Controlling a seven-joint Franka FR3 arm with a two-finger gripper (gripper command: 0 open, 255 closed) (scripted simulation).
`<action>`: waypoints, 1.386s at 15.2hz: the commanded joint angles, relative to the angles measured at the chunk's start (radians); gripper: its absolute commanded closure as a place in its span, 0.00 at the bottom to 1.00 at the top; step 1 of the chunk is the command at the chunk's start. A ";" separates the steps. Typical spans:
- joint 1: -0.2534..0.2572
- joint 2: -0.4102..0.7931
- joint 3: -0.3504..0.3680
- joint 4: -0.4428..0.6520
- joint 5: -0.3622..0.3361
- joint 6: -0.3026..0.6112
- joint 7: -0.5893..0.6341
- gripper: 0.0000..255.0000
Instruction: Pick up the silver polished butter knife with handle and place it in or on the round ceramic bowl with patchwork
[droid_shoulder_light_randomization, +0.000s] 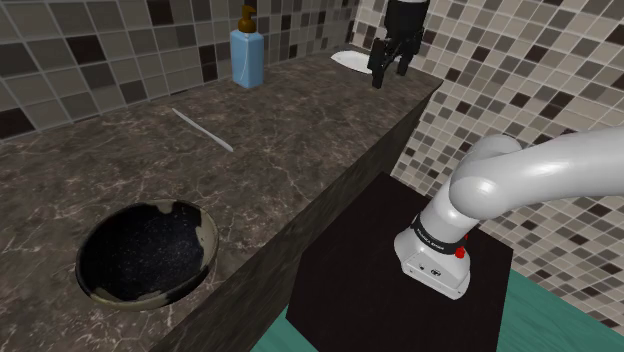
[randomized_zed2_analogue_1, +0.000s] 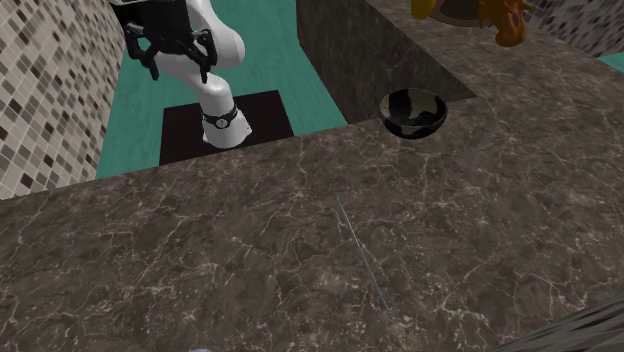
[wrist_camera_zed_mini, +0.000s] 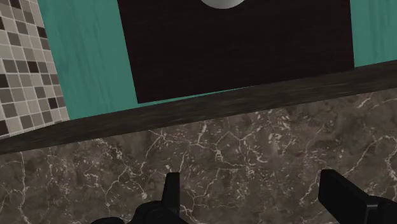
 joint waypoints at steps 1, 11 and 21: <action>0.000 0.000 0.000 0.000 0.000 0.000 0.000 0.00; 0.039 0.349 0.088 0.134 0.066 0.188 0.085 0.00; 0.073 0.721 0.166 0.384 0.068 0.286 0.164 0.00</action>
